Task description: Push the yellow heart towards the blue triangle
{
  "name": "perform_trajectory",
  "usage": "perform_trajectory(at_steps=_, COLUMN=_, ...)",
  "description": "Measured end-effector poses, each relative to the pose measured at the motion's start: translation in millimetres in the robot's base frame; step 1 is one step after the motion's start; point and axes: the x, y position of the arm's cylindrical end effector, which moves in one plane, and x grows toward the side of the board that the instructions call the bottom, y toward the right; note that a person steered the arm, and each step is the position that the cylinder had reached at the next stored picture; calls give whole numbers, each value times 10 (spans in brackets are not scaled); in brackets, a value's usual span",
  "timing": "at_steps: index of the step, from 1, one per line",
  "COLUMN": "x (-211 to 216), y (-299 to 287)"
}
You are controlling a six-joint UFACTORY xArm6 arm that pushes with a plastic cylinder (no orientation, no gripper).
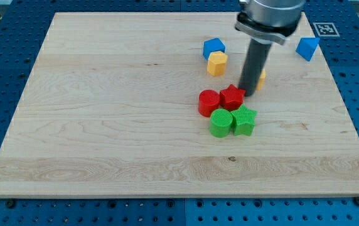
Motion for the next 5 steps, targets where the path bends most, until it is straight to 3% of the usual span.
perform_trajectory(at_steps=5, x=-100, y=368)
